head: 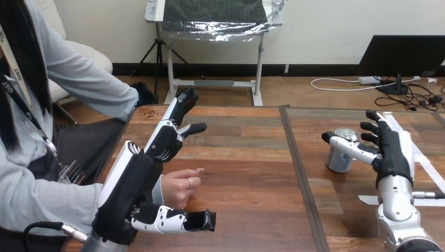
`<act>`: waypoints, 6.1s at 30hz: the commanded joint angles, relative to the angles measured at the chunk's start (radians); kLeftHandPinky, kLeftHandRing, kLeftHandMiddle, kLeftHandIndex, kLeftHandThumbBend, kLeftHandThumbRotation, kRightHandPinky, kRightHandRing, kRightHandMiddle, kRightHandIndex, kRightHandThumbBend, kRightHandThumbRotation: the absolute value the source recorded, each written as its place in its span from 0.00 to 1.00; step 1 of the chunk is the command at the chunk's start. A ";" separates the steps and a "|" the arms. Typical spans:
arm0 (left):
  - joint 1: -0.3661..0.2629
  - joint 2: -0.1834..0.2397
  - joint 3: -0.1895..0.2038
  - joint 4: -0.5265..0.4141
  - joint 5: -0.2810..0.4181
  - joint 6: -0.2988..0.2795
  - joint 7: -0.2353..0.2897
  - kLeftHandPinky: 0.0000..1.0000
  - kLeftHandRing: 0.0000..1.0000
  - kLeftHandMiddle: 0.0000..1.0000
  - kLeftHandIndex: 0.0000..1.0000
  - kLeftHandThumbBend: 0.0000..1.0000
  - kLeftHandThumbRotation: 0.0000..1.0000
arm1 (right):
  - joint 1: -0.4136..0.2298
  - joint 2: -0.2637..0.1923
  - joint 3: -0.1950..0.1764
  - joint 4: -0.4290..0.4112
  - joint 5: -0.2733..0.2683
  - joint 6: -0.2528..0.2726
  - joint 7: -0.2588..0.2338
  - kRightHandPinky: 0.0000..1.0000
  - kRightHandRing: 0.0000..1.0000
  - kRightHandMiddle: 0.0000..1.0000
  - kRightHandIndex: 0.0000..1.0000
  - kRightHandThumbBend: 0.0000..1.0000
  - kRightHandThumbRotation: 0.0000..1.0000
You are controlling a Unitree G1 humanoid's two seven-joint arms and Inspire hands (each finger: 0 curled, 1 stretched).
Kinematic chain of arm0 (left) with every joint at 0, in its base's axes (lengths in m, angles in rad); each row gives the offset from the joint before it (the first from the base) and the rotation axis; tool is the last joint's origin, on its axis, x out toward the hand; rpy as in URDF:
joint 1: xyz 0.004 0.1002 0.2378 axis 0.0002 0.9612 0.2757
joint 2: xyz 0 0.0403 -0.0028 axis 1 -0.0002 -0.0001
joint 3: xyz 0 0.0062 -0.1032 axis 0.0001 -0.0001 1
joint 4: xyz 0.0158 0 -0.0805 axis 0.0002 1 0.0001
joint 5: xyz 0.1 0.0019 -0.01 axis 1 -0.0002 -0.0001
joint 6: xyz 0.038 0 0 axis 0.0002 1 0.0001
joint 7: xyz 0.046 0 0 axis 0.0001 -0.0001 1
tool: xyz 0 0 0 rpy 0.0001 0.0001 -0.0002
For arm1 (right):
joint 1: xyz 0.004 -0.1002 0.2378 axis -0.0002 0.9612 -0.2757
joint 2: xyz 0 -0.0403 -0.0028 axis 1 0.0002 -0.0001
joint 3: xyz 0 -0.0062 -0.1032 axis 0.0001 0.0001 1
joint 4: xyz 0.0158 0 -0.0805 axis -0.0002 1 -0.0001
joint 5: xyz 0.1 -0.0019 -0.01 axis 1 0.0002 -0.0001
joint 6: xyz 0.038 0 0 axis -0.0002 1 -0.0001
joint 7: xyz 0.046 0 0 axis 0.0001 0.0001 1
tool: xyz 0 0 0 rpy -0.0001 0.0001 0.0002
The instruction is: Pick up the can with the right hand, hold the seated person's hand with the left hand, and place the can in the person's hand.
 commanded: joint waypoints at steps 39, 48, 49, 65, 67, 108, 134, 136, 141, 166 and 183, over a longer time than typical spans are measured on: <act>-0.074 -0.006 0.008 -0.003 -0.021 -0.008 -0.034 0.85 1.00 1.00 1.00 1.00 0.46 | -0.085 0.004 -0.013 -0.023 0.003 -0.029 -0.053 0.43 0.49 0.56 0.57 0.91 0.00; -0.081 -0.003 0.008 0.004 -0.025 -0.012 -0.039 0.85 1.00 1.00 1.00 1.00 0.46 | -0.082 0.004 -0.013 -0.026 0.001 -0.037 -0.061 0.41 0.48 0.55 0.56 0.91 0.00; -0.082 -0.003 0.006 0.003 -0.031 -0.010 -0.043 0.85 1.00 1.00 1.00 1.00 0.45 | -0.082 0.004 -0.011 -0.026 -0.001 -0.036 -0.066 0.41 0.47 0.55 0.55 0.91 0.00; -0.091 -0.003 0.013 0.012 -0.023 -0.009 -0.043 0.83 1.00 1.00 1.00 1.00 0.46 | -0.082 0.007 0.009 -0.037 -0.022 -0.033 -0.093 0.41 0.48 0.55 0.56 0.91 0.00; -0.092 -0.004 0.012 0.013 -0.026 -0.008 -0.044 0.83 1.00 1.00 1.00 1.00 0.46 | -0.082 0.008 0.010 -0.038 -0.022 -0.030 -0.092 0.43 0.49 0.56 0.56 0.92 0.00; -0.108 -0.023 0.021 0.059 -0.006 -0.028 -0.033 0.81 1.00 1.00 0.98 1.00 0.46 | -0.037 0.018 0.068 -0.091 -0.042 -0.021 -0.037 0.71 0.81 0.82 0.85 1.00 0.22; -0.114 -0.022 0.022 0.090 0.003 -0.050 -0.026 0.79 0.99 1.00 0.98 1.00 0.46 | -0.043 0.006 0.074 -0.095 -0.045 -0.020 -0.023 0.75 0.84 0.84 0.89 1.00 0.32; -0.114 -0.024 0.026 0.092 0.012 -0.053 -0.020 0.79 0.99 1.00 0.98 1.00 0.46 | -0.044 0.005 0.075 -0.094 -0.046 -0.019 -0.023 0.75 0.84 0.84 0.89 1.00 0.32; -0.113 -0.023 0.024 0.091 0.014 -0.051 -0.016 0.79 0.98 1.00 0.97 1.00 0.46 | -0.046 0.004 0.075 -0.092 -0.047 -0.019 -0.022 0.74 0.83 0.84 0.89 1.00 0.32; -0.105 -0.020 0.014 0.079 -0.005 -0.037 -0.029 0.81 1.00 1.00 0.99 1.00 0.45 | -0.087 -0.040 0.139 -0.058 -0.141 0.051 -0.033 0.82 0.91 0.93 0.94 1.00 0.45; -0.100 -0.023 0.015 0.076 0.001 -0.042 -0.025 0.81 1.00 1.00 0.99 1.00 0.45 | -0.125 -0.085 0.265 -0.041 -0.307 0.072 -0.092 0.99 1.00 0.96 0.94 1.00 0.64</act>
